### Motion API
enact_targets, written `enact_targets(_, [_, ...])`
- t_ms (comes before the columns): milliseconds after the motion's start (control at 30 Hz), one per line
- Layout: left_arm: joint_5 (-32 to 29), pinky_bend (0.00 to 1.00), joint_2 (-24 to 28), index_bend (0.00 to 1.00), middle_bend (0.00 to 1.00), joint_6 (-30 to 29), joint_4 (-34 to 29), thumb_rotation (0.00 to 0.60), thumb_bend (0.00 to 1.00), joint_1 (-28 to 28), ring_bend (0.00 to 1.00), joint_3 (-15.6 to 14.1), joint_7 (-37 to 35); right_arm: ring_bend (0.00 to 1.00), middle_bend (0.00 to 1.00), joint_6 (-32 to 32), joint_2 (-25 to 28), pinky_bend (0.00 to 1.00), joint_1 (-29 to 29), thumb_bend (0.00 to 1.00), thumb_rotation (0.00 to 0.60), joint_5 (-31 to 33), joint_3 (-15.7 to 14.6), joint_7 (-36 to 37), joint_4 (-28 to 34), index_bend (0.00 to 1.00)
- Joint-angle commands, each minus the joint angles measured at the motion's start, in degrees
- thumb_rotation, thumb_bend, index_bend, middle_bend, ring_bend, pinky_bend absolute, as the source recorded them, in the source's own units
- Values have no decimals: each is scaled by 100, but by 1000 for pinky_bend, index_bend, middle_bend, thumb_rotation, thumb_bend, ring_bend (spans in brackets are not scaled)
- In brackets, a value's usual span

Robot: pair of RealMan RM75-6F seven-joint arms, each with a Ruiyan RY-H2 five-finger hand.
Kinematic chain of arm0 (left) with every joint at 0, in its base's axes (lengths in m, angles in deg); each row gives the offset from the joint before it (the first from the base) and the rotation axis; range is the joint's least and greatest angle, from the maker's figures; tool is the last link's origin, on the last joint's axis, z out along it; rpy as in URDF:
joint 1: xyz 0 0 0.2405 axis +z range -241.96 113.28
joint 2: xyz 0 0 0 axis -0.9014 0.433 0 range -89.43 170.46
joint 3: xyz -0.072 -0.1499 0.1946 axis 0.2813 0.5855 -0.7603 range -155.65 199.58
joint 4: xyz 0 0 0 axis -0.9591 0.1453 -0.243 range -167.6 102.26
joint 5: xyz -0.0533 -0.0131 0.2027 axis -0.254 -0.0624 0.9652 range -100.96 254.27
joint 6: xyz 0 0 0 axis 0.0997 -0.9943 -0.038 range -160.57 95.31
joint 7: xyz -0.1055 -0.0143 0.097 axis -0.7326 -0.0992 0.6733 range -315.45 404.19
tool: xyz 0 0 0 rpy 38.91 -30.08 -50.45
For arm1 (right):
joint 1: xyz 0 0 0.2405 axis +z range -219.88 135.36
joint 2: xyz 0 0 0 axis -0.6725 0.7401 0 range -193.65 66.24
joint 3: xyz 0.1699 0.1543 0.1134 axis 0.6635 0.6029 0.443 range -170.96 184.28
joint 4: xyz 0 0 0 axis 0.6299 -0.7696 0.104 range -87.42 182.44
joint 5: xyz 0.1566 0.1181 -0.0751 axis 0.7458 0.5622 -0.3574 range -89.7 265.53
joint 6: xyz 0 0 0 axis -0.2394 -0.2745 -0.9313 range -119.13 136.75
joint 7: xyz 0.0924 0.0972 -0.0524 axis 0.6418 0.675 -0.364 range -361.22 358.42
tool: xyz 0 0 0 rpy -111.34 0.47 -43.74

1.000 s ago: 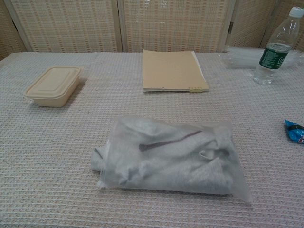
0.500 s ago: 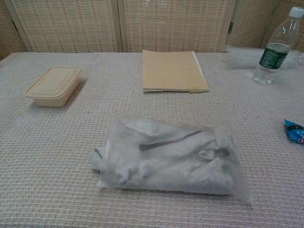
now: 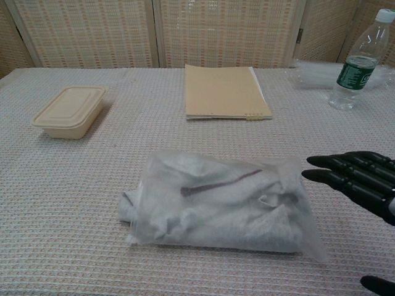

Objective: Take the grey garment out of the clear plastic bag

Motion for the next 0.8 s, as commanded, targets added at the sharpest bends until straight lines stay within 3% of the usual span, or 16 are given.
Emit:
enact_targets(33, [-2,0,13,307,73,7,-12,600,144,10,0,-18,2,0,0,-173,-478,0,82,82,600,61,92,-230,-336,0])
enact_targets(233, [-33,0,33,307,72,51,-39,600,144,-1,0,-24,1,0,0,-506,-1098,0,315,82,600,263,274,-341,-626,0])
enact_targets(500, [-49,0,73,307,72,76,-53,600,144,-17,0,-26,-79,0,0,-782,-1662,0,602,82,600,750,753,-705,-836,0])
enact_targets(800, [-94,0,111,307,73,108,-73,600,143,-29,0,-22,-129,0,0,-1272,-2334,0,1229,82,600,1510,1590,-968,-1331,0])
